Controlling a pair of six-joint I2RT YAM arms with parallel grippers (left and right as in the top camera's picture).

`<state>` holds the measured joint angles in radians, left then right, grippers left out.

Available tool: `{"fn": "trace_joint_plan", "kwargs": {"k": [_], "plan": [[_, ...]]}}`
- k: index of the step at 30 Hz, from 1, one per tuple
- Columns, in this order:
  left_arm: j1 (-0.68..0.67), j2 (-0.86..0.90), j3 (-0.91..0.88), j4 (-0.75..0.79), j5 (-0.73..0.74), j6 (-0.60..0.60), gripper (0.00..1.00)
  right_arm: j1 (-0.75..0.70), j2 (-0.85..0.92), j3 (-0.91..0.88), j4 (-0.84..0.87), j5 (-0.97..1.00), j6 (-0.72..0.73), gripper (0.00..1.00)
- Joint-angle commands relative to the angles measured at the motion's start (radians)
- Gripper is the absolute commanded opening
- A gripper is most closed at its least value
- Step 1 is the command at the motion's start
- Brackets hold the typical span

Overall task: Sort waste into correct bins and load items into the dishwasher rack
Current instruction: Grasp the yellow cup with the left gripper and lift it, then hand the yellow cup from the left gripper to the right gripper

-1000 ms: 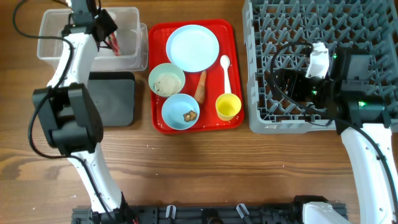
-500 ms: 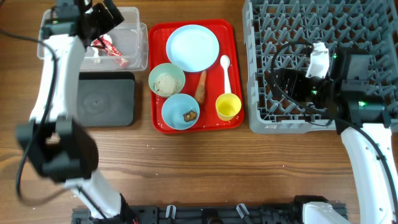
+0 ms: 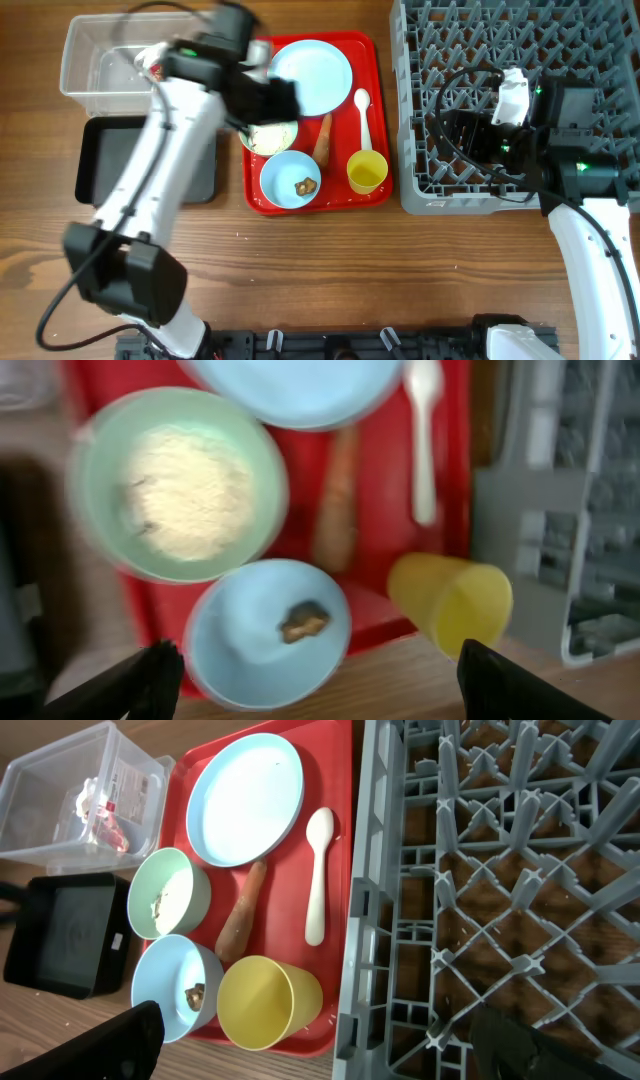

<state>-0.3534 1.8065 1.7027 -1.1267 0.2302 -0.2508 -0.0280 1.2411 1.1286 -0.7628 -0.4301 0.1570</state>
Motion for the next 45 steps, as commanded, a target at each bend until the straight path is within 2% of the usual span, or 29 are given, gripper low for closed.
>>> {"fn": "trace_joint_plan", "kwargs": {"k": [1,5,11,13,14,18,19,20,25,27,30,35,40,45], "plan": [[-0.122,0.048,-0.076,0.091,-0.011,0.042,0.88,0.005,0.006,0.019,0.002,-0.02,0.007,1.0],[-0.207,0.124,-0.098,0.186,-0.01,0.038,0.84,0.005,0.006,0.019,0.0,-0.02,0.006,1.0],[-0.259,0.229,-0.098,0.22,-0.019,0.037,0.75,0.005,0.006,0.019,-0.001,-0.02,0.003,1.0],[-0.259,0.261,-0.098,0.221,-0.019,0.034,0.68,0.005,0.006,0.019,-0.001,-0.019,0.002,1.0],[-0.259,0.27,-0.098,0.221,-0.019,0.034,0.63,0.005,0.006,0.019,-0.001,-0.019,0.0,1.0],[-0.259,0.275,-0.098,0.23,-0.018,0.03,0.23,0.005,0.006,0.019,-0.001,-0.019,0.001,1.0],[-0.258,0.274,-0.098,0.233,-0.018,0.026,0.08,0.005,0.006,0.019,0.0,-0.019,0.001,1.0],[-0.257,0.271,-0.096,0.232,-0.018,0.026,0.04,0.005,0.006,0.019,-0.001,-0.019,0.001,1.0],[-0.202,0.21,-0.019,0.126,-0.01,0.027,0.04,0.005,0.008,0.019,0.001,-0.021,0.017,1.0],[-0.153,0.171,0.016,0.095,0.05,0.028,0.04,0.005,0.013,0.019,0.008,-0.035,0.033,0.99],[-0.044,0.103,0.027,0.113,0.32,0.039,0.04,0.006,0.024,0.003,0.057,-0.147,0.024,1.0],[0.102,0.087,0.026,0.171,0.794,0.088,0.04,0.015,0.066,-0.039,0.246,-0.491,-0.026,1.0],[0.139,0.087,0.026,0.197,0.988,0.091,0.04,0.053,0.135,-0.04,0.478,-0.731,-0.006,1.0],[0.137,0.087,0.026,0.212,1.135,0.091,0.04,0.126,0.183,-0.04,0.645,-0.758,0.072,0.99]]}}
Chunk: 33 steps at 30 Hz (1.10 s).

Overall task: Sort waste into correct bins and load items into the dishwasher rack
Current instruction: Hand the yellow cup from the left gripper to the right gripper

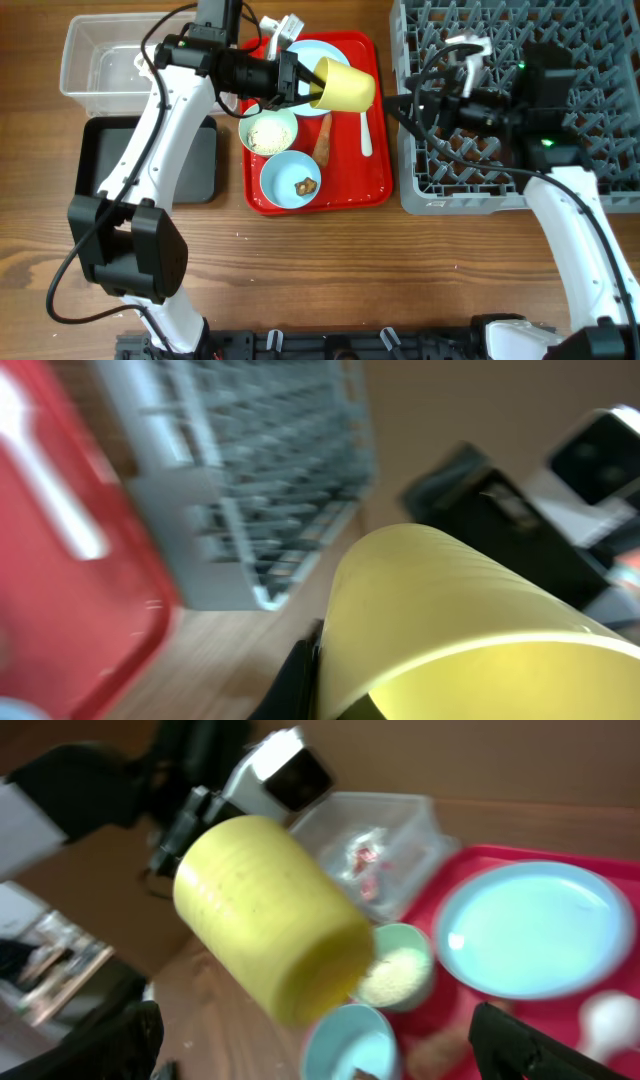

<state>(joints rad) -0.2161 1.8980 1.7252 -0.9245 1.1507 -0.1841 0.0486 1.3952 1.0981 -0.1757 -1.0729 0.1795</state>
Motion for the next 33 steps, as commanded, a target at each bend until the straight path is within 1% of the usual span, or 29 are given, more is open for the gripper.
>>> {"fn": "trace_joint_plan", "kwargs": {"k": [1,2,3,8,10,14,17,21,24,27,30,33], "plan": [[-0.001,-0.004,0.004,0.018,0.234,0.024,0.04,0.062,0.035,-0.009,0.075,-0.115,0.057,0.99],[-0.001,-0.004,0.004,0.024,0.25,0.024,0.04,0.074,0.039,-0.009,0.09,-0.116,0.06,0.99],[0.0,-0.004,0.004,0.029,0.267,0.024,0.04,0.086,0.042,-0.009,0.103,-0.115,0.06,0.96],[-0.001,-0.004,0.004,0.031,0.332,0.023,0.04,0.114,0.042,-0.009,0.169,-0.115,0.061,0.89],[-0.004,-0.004,0.004,0.031,0.354,0.023,0.04,0.115,0.042,-0.009,0.197,-0.115,0.083,0.88],[-0.006,-0.004,0.004,0.011,0.353,0.02,0.04,0.115,0.042,-0.009,0.251,-0.133,0.087,0.83],[-0.006,-0.004,0.004,0.006,0.353,0.02,0.04,0.115,0.042,-0.009,0.292,-0.134,0.112,0.82],[-0.006,-0.004,0.004,0.003,0.352,0.02,0.04,0.115,0.042,-0.009,0.36,-0.181,0.119,0.81],[-0.006,-0.004,0.004,0.003,0.352,0.02,0.04,0.115,0.042,-0.009,0.37,-0.186,0.136,0.77],[-0.007,-0.004,0.004,0.003,0.352,0.02,0.04,0.115,0.042,-0.009,0.37,-0.186,0.137,0.7],[-0.007,-0.004,0.004,0.004,0.352,0.02,0.04,0.115,0.042,-0.009,0.37,-0.186,0.137,0.61],[-0.007,-0.004,0.004,0.004,0.352,0.02,0.06,0.115,0.042,-0.009,0.37,-0.185,0.136,0.56]]}}
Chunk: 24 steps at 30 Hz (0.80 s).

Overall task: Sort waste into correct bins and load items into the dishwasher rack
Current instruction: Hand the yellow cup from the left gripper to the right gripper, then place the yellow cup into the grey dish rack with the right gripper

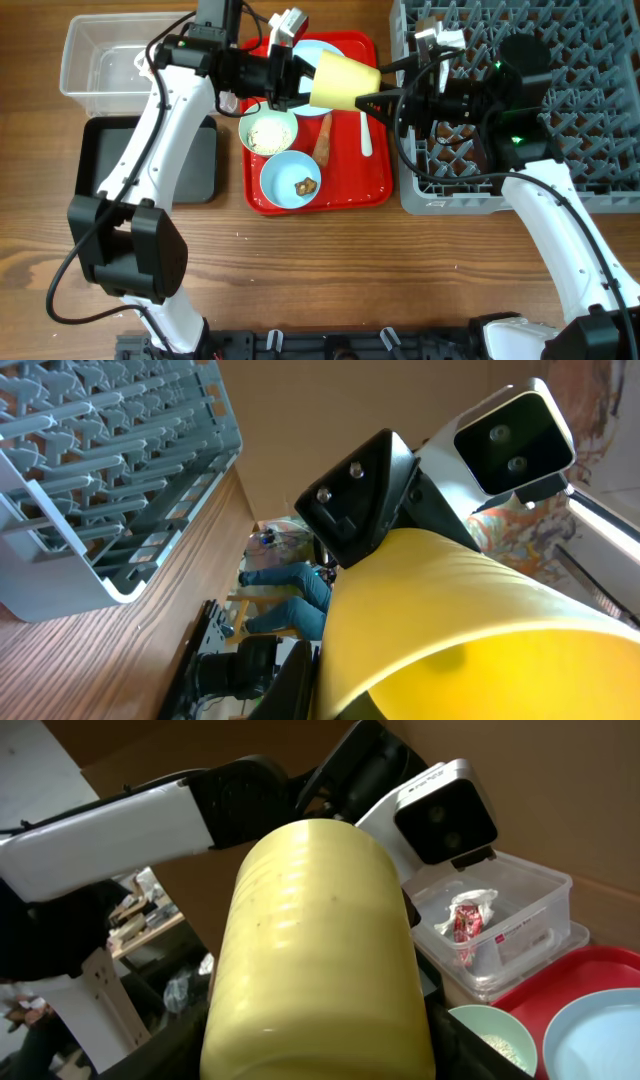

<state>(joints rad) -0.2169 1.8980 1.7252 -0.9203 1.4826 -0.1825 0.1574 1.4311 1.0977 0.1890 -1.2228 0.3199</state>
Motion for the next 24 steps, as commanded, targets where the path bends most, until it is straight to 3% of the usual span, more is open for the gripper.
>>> {"fn": "trace_joint_plan", "kwargs": {"k": [1,4,7,17,24], "plan": [[-0.006,-0.004,0.004,-0.001,0.02,0.019,0.09,0.006,0.006,-0.009,0.006,-0.035,-0.005,0.55],[-0.006,-0.004,0.004,-0.001,0.02,0.019,0.28,0.003,0.006,-0.009,0.006,-0.035,-0.006,0.54],[-0.006,-0.004,0.004,0.0,0.019,0.019,0.34,-0.013,0.006,-0.009,0.006,-0.035,-0.005,0.54],[-0.002,-0.004,0.004,0.0,-0.017,0.019,0.45,-0.202,0.005,-0.009,-0.094,-0.033,0.047,0.52],[-0.003,-0.004,0.004,-0.023,-0.289,0.019,0.46,-0.313,-0.077,0.002,-0.434,0.205,-0.009,0.51]]}}
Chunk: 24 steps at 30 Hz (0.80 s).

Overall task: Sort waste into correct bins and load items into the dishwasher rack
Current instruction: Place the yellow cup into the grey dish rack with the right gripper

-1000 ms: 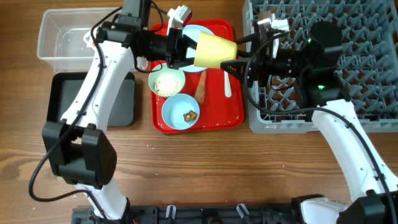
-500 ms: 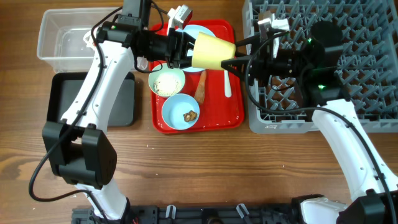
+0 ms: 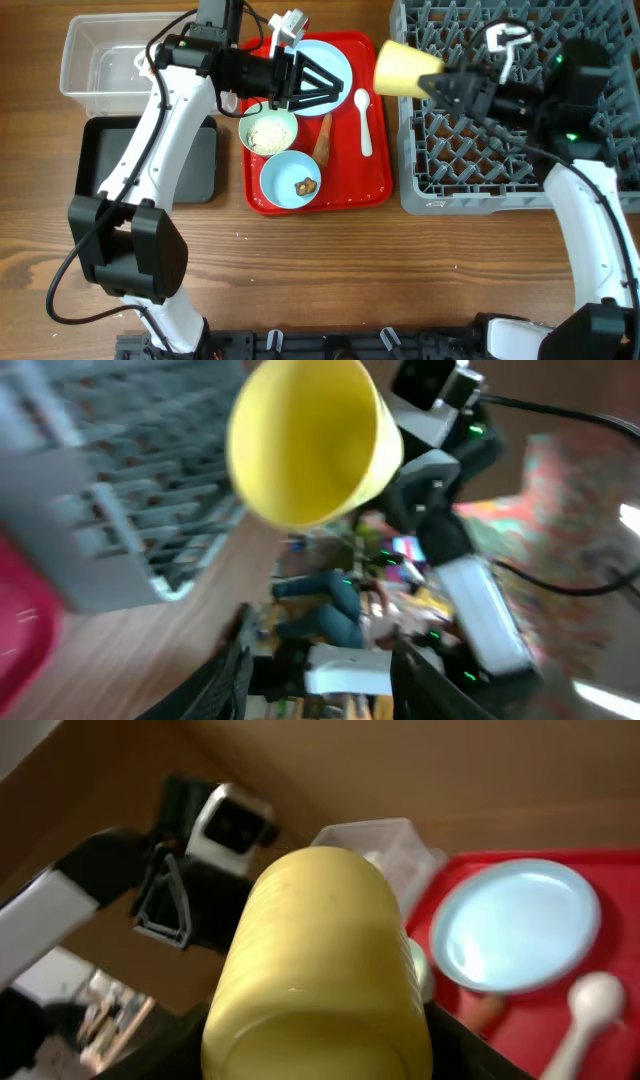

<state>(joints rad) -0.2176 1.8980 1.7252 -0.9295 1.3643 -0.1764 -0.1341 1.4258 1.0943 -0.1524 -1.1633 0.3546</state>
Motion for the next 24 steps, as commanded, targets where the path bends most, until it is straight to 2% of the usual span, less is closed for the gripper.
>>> {"fn": "trace_joint_plan", "kwargs": {"k": [1,7,12,15,24], "plan": [[-0.002,-0.004,0.004,-0.022,-0.219,0.013,0.46,-0.023,-0.092,0.014,-0.155,0.217,-0.053,0.51],[-0.003,-0.004,0.004,-0.089,-0.606,0.013,0.46,-0.022,-0.194,0.158,-0.62,0.8,-0.105,0.49],[-0.006,-0.004,0.004,-0.138,-0.851,0.013,0.47,-0.008,-0.179,0.257,-0.824,1.125,-0.118,0.48],[-0.006,-0.004,0.004,-0.154,-0.927,0.013,0.48,0.008,-0.144,0.259,-0.905,1.216,-0.115,0.48],[-0.006,-0.004,0.004,-0.166,-0.999,0.013,0.49,0.095,0.063,0.259,-1.022,1.198,-0.116,0.48]]}}
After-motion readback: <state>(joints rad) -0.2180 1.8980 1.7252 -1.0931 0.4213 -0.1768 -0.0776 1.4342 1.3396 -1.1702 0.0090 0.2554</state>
